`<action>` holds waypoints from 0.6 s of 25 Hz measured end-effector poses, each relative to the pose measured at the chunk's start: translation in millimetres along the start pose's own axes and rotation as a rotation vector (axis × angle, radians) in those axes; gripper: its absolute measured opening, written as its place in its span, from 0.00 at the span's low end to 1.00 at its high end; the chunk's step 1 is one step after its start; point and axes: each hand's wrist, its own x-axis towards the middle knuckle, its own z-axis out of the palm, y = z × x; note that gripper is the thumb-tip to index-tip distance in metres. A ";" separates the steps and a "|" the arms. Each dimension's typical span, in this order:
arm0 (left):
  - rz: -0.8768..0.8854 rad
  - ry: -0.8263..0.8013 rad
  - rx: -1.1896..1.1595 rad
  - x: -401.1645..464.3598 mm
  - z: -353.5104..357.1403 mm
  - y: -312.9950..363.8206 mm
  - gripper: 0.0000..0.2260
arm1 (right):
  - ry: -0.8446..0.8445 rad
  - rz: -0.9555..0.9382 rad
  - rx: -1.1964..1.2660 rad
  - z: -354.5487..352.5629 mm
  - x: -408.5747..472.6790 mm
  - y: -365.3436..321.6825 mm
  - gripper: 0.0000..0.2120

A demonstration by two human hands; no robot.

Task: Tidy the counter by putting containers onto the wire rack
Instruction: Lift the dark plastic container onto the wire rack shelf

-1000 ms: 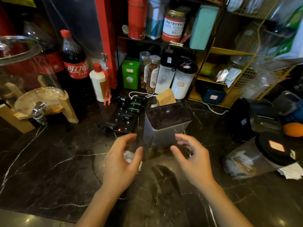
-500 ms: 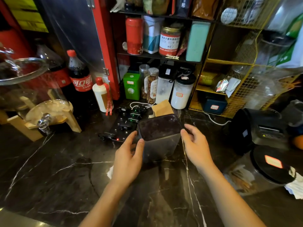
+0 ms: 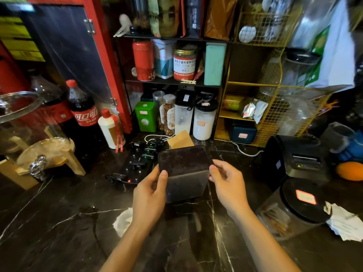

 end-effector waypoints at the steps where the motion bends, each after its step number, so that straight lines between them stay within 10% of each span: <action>1: 0.012 -0.017 0.004 2.0 1.3 4.5 0.18 | 0.017 -0.007 0.011 -4.7 1.0 -2.6 0.16; 15: 0.378 -0.215 -0.118 37.4 44.6 119.4 0.15 | 0.263 -0.227 0.185 -97.3 20.7 -89.6 0.12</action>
